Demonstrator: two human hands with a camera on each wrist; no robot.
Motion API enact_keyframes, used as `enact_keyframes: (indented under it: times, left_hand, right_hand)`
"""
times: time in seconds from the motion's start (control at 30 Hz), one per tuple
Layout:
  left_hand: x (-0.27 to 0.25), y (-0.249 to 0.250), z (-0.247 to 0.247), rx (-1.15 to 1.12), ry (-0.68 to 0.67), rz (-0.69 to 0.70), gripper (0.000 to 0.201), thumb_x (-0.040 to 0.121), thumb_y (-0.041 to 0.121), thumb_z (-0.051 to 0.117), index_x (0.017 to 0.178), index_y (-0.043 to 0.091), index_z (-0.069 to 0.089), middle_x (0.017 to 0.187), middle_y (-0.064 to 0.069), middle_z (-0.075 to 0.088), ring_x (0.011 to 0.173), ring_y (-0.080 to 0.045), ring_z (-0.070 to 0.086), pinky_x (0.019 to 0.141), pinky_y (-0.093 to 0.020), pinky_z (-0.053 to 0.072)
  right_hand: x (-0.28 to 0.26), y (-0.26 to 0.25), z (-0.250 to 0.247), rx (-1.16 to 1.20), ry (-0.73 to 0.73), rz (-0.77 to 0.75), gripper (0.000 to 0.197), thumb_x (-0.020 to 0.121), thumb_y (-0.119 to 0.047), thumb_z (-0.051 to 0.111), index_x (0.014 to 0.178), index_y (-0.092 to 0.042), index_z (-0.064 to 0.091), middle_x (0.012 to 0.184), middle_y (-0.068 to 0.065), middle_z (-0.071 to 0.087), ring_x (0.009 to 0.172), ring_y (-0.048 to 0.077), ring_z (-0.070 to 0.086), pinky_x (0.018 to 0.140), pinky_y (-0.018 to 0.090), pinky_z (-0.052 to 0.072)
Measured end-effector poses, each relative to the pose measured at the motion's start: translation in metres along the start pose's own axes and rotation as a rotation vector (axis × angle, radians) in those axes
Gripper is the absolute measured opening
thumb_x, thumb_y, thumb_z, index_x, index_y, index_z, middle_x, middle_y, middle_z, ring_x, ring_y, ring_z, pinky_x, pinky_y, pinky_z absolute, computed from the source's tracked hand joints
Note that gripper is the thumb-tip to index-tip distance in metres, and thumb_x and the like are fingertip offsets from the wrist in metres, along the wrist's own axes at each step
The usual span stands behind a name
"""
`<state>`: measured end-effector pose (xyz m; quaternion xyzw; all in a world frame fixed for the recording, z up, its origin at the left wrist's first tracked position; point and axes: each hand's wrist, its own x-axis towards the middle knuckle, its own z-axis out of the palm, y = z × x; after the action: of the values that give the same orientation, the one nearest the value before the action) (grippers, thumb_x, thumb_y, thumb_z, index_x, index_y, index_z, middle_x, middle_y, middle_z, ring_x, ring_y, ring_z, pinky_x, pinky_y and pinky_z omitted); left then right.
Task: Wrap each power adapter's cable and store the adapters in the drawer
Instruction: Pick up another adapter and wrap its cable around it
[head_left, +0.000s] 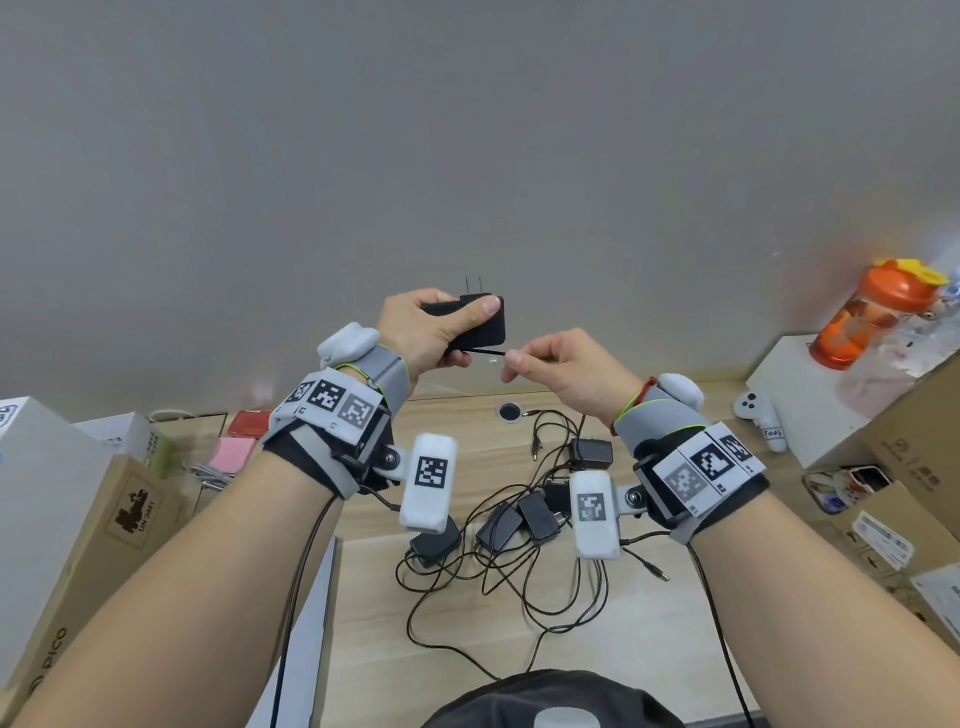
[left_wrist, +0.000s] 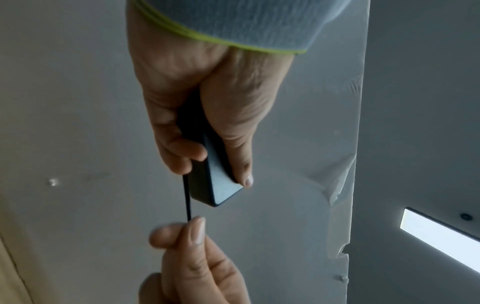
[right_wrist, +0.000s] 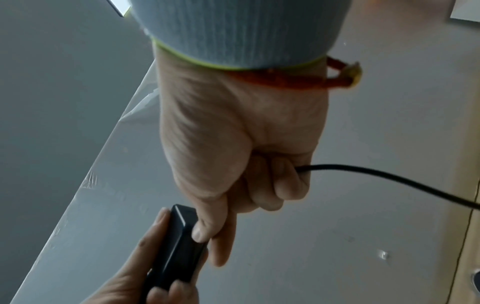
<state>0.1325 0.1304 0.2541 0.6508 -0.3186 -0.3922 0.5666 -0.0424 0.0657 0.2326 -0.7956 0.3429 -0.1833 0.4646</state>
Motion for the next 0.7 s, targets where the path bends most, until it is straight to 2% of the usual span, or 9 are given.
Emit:
enact_keyframes:
  times: [0.07, 0.13, 0.2, 0.3, 0.33, 0.4, 0.47, 0.6, 0.7]
  left_hand:
    - [0.001, 0.001, -0.002, 0.093, -0.013, 0.031, 0.037, 0.069, 0.031, 0.088, 0.083, 0.006, 0.065, 0.076, -0.009, 0.067, 0.047, -0.020, 0.060, 0.048, -0.025, 0.054]
    - [0.002, 0.000, -0.002, 0.182, -0.022, 0.060, 0.037, 0.066, 0.033, 0.089, 0.079, 0.009, 0.065, 0.073, -0.006, 0.067, 0.048, -0.021, 0.061, 0.055, -0.031, 0.057]
    - [0.002, 0.000, -0.004, 0.264, -0.016, 0.079, 0.042, 0.061, 0.043, 0.090, 0.077, 0.012, 0.066, 0.071, -0.003, 0.069, 0.047, -0.021, 0.063, 0.062, -0.037, 0.057]
    - [0.003, 0.001, -0.007, 0.375, -0.043, 0.072, 0.055, 0.045, 0.061, 0.088, 0.074, 0.019, 0.068, 0.070, -0.001, 0.074, 0.052, -0.023, 0.069, 0.067, -0.043, 0.060]
    - [0.001, 0.002, -0.007, 0.398, -0.064, 0.079, 0.055, 0.044, 0.062, 0.088, 0.073, 0.021, 0.068, 0.071, -0.003, 0.074, 0.055, -0.025, 0.070, 0.068, -0.045, 0.062]
    - [-0.003, 0.004, -0.005, 0.438, -0.100, 0.102, 0.047, 0.050, 0.055, 0.090, 0.073, 0.020, 0.068, 0.072, -0.006, 0.074, 0.060, -0.029, 0.072, 0.068, -0.050, 0.061]
    - [-0.005, 0.005, -0.002, 0.464, -0.129, 0.122, 0.036, 0.057, 0.044, 0.091, 0.073, 0.020, 0.068, 0.074, -0.006, 0.073, 0.064, -0.033, 0.073, 0.067, -0.054, 0.060]
    - [-0.009, 0.010, -0.001, 0.505, -0.193, 0.131, 0.034, 0.058, 0.042, 0.090, 0.072, 0.021, 0.068, 0.068, -0.001, 0.072, 0.065, -0.033, 0.072, 0.069, -0.053, 0.060]
    - [-0.012, 0.006, 0.002, 0.499, -0.277, 0.117, 0.030, 0.063, 0.032, 0.090, 0.072, 0.018, 0.065, 0.066, -0.003, 0.070, 0.058, -0.026, 0.069, 0.066, -0.051, 0.060]
  right_hand:
    - [0.001, 0.000, -0.005, 0.000, 0.024, -0.018, 0.027, 0.098, -0.025, 0.059, 0.086, -0.006, 0.073, 0.039, -0.016, 0.042, 0.042, 0.000, 0.040, 0.049, 0.009, 0.030]
    - [0.002, -0.001, -0.009, -0.006, 0.024, -0.031, 0.025, 0.095, -0.028, 0.064, 0.077, -0.012, 0.073, 0.044, -0.013, 0.035, 0.044, 0.005, 0.031, 0.049, 0.012, 0.025]
    - [0.002, -0.003, -0.011, -0.005, 0.001, -0.024, 0.025, 0.092, -0.028, 0.067, 0.072, -0.014, 0.072, 0.044, -0.013, 0.030, 0.044, 0.006, 0.025, 0.046, 0.014, 0.022]
    - [0.003, -0.008, -0.016, 0.043, -0.003, -0.039, 0.023, 0.089, -0.026, 0.071, 0.072, -0.011, 0.072, 0.048, -0.012, 0.042, 0.047, 0.004, 0.029, 0.048, 0.013, 0.025]
    - [0.004, -0.011, -0.018, 0.060, 0.002, -0.057, 0.023, 0.088, -0.027, 0.073, 0.073, -0.009, 0.072, 0.054, -0.006, 0.048, 0.051, 0.006, 0.033, 0.050, 0.015, 0.026]
    - [0.006, -0.014, -0.023, 0.072, 0.010, -0.087, 0.025, 0.086, -0.026, 0.074, 0.076, -0.003, 0.071, 0.065, 0.007, 0.054, 0.061, 0.013, 0.040, 0.057, 0.022, 0.031]
    - [0.007, -0.016, -0.027, 0.095, 0.026, -0.100, 0.023, 0.084, -0.022, 0.076, 0.076, -0.002, 0.070, 0.070, 0.009, 0.059, 0.067, 0.016, 0.046, 0.065, 0.026, 0.036]
    - [0.008, -0.025, -0.038, 0.186, 0.058, -0.154, 0.015, 0.080, -0.014, 0.079, 0.074, -0.008, 0.067, 0.073, 0.008, 0.061, 0.072, 0.020, 0.048, 0.069, 0.026, 0.041]
    - [0.012, -0.026, -0.043, 0.222, 0.083, -0.192, 0.014, 0.080, -0.010, 0.079, 0.075, -0.012, 0.066, 0.074, 0.005, 0.061, 0.069, 0.018, 0.046, 0.067, 0.017, 0.043]
